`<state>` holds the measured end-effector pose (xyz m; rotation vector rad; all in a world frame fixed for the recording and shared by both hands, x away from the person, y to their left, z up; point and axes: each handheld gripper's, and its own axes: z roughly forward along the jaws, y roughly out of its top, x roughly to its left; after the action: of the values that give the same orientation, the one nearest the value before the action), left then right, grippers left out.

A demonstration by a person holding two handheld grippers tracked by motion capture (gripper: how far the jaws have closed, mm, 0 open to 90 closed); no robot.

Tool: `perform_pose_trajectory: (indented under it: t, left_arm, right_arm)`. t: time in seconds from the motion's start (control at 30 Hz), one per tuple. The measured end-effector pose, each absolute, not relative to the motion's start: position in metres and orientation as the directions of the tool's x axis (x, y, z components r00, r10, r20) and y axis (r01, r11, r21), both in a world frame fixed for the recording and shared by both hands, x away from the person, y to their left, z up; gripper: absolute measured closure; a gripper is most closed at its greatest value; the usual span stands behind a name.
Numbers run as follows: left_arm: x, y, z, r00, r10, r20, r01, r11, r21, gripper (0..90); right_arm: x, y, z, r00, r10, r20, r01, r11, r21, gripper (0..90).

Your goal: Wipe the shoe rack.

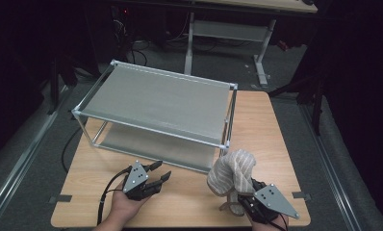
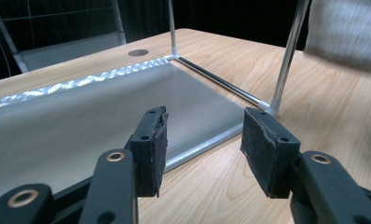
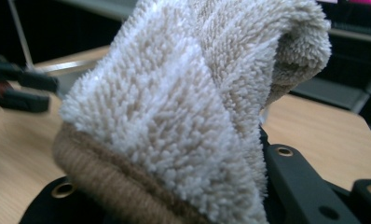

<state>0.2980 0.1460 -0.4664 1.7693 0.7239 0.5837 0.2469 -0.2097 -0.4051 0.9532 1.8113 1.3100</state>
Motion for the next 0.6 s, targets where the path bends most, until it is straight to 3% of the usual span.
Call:
perform_pose_trajectory:
  t: [0.1,0.6]
  left_arm:
    - [0.295,0.152,-0.467,0.684,0.729,0.036,0.191,-0.226,0.955,50.5]
    - [0.287,0.166,-0.467,0.659,0.752,0.029,0.199,-0.212,0.957,50.4]
  right_arm:
    - [0.255,-0.201,-0.401,-0.482,0.869,-0.116,0.153,0.214,0.965,67.6]
    - [0.291,-0.19,-0.461,-0.491,0.856,-0.16,0.361,0.367,0.858,67.8]
